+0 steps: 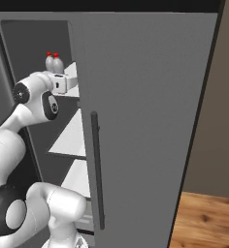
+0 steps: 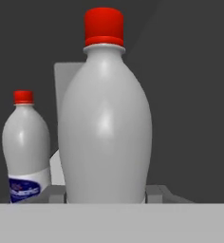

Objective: Take the bottled waters from the counter and place them in the freezer to freeze. Close the freezer door after placing the bottles.

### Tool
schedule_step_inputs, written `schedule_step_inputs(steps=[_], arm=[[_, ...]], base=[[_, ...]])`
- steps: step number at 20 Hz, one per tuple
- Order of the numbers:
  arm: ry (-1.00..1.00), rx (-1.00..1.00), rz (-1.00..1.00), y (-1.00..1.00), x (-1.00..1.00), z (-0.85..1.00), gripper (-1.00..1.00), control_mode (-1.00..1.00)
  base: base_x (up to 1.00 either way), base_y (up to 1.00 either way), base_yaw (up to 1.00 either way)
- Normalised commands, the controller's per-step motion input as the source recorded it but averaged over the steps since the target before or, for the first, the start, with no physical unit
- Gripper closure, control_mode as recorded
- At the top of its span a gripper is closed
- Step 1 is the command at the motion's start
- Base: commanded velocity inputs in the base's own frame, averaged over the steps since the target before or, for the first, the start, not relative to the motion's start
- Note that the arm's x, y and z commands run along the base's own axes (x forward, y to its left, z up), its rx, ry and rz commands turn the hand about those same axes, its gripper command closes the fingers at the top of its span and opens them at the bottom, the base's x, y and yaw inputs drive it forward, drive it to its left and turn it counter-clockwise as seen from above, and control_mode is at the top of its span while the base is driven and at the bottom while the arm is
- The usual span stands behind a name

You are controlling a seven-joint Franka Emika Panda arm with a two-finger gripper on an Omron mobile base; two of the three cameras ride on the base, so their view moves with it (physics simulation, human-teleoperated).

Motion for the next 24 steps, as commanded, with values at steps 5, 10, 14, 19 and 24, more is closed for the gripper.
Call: schedule_step_inputs(steps=[5,10,14,19,24], arm=[[0.0,0.0,0.0,0.0,0.25,-0.09,1.0,-1.0],[0.03,-0.01,0.0,0.03,0.2,-0.23,1.0,-1.0],[0.05,-0.12,0.03,0.47,0.0,-0.32,1.0,-1.0],[0.0,-0.01,0.0,0.07,0.02,0.0,1.0,-1.0],[0.0,0.0,0.0,-0.01,0.2,0.0,1.0,-1.0]], base=[[0.0,0.0,0.0],[0.0,0.0,0.0],[0.0,0.0,0.0],[0.0,0.0,0.0],[0.0,0.0,0.0]])
